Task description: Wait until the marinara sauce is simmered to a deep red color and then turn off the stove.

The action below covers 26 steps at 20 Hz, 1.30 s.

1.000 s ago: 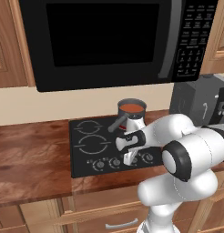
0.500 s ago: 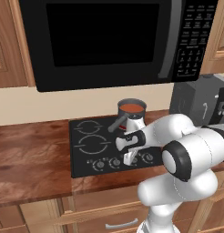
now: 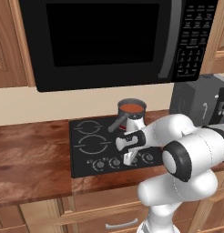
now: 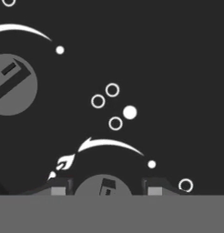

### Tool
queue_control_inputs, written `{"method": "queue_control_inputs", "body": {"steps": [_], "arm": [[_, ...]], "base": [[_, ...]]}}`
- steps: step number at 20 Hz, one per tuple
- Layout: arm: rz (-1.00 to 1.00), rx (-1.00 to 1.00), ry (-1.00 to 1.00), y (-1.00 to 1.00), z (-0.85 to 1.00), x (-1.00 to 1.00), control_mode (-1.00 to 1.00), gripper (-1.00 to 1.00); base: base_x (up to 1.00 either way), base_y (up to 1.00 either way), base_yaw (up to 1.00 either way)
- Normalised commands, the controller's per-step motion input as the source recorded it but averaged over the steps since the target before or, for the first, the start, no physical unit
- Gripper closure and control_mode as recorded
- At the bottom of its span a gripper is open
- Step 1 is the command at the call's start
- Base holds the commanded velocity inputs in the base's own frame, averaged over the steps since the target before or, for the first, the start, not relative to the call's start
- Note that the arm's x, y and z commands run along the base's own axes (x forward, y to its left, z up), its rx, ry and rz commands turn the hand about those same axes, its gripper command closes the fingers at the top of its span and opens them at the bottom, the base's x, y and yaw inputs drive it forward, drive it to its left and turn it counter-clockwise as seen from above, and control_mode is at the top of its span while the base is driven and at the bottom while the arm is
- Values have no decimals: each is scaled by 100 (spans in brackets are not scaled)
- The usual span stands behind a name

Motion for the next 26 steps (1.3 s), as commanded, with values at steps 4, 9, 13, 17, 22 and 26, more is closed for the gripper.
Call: {"method": "queue_control_inputs", "body": {"steps": [4,9,13,17,22,26], "arm": [[0,0,0,0,0,0,-100,100],[0,0,0,0,0,0,-100,100],[0,0,0,0,0,0,-100,100],[0,0,0,0,0,0,-100,100],[0,0,0,0,0,0,-100,100],[0,0,0,0,0,0,-100,100]], "base": [[0,0,0],[0,0,0],[0,0,0],[0,0,0],[0,0,0],[0,0,0]]}}
